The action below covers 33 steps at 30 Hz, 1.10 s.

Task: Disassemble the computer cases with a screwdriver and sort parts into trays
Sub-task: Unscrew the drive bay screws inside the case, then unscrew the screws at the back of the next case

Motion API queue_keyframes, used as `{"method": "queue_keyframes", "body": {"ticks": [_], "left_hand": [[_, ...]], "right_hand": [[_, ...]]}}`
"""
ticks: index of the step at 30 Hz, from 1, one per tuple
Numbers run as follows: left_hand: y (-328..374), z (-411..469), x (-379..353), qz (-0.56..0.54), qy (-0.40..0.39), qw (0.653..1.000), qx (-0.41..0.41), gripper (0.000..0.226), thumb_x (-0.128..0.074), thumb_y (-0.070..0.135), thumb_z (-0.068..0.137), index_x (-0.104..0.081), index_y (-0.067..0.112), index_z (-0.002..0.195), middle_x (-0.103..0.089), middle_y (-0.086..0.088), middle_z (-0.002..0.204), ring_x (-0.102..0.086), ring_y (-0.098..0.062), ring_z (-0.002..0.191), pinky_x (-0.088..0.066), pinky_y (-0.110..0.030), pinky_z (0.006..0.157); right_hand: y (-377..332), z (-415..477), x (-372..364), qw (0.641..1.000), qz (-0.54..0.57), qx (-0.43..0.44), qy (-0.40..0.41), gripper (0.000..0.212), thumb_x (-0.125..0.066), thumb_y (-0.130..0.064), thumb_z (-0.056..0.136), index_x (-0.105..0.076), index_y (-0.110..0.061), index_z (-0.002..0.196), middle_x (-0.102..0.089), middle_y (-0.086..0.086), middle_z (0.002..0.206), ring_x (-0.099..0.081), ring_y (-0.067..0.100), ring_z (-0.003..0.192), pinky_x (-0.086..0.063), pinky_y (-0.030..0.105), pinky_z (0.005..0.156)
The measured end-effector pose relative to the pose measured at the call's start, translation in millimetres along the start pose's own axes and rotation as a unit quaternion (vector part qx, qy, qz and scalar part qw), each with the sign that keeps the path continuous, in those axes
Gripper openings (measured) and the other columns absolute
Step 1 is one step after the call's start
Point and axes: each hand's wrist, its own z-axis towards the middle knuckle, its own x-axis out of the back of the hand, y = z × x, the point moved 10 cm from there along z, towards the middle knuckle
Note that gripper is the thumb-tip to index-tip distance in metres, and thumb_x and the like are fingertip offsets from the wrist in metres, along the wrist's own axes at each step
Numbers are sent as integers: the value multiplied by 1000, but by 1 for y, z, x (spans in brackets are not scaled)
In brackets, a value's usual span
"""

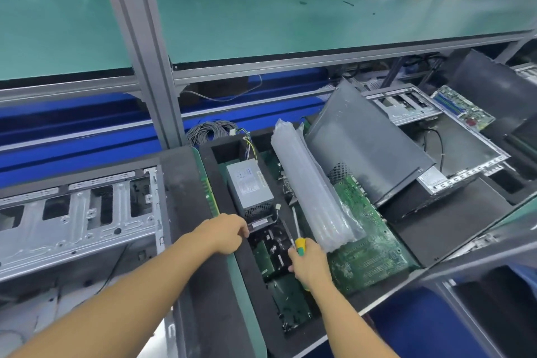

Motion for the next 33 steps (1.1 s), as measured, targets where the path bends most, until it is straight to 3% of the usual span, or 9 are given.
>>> {"method": "queue_keyframes", "body": {"ticks": [4,10,13,16,19,23,26,29,33], "left_hand": [[-11,-11,8,10,35,999,15,33,-44,17,94,-65,34,112,-62,5,123,-59,-17,106,-49,-33,88],[-73,-52,39,-72,115,989,63,28,-44,19,96,-64,33,109,-68,9,113,-63,-16,100,-52,-38,92],[-107,-79,33,-95,124,984,87,28,-43,18,95,-63,34,105,-68,11,109,-64,-13,94,-53,-37,90],[-141,-104,10,-123,108,980,115,28,-41,15,96,-63,32,103,-67,7,110,-64,-14,95,-53,-34,87],[-172,-131,-11,-164,101,971,144,26,-43,15,97,-62,32,96,-66,5,106,-64,-14,90,-52,-29,80],[-186,-158,-15,-216,124,957,149,27,-41,15,96,-61,32,94,-68,7,102,-66,-13,85,-53,-28,74],[-191,-176,-12,-243,150,946,155,25,-41,17,96,-61,31,100,-68,8,101,-67,-15,77,-59,-34,76],[-203,-195,-17,-279,170,931,163,23,-42,17,96,-60,30,100,-67,8,103,-61,-11,67,-55,-28,65],[-236,-226,-24,-382,226,877,182,20,-44,19,97,-61,30,98,-73,8,88,-67,-11,66,-50,-23,58]], "right_hand": [[-20,-24,-31,986,-158,43,24,19,-58,-26,100,-49,-12,110,-66,10,102,-63,25,84,-49,32,69],[-45,-54,-84,965,-249,77,4,35,-57,-37,99,-44,-16,125,-61,5,116,-64,21,103,-51,29,81],[-50,-66,-102,968,-240,75,1,39,-57,-39,100,-40,-14,124,-64,4,112,-66,19,97,-54,29,76],[-59,-84,-119,969,-237,76,8,51,-53,-41,101,-32,-11,135,-62,6,114,-66,19,94,-50,27,69],[-70,-107,-131,966,-242,86,30,45,-44,-43,102,-32,-12,132,-55,7,113,-62,18,80,-52,25,64],[-84,-128,-147,961,-256,97,27,48,-40,-41,103,-29,-13,140,-51,8,117,-54,16,72,-40,19,57],[-115,-145,-159,966,-204,157,13,24,-42,-38,104,-46,-17,115,-51,0,103,-52,10,73,-45,24,60],[-146,-168,-188,975,-77,175,-113,22,-47,-34,101,-45,-18,86,-55,3,82,-47,11,63,-54,38,69],[-186,-206,-219,955,81,120,-260,19,-49,-31,99,-49,-13,95,-72,10,80,-56,20,52,-53,33,51]]}}
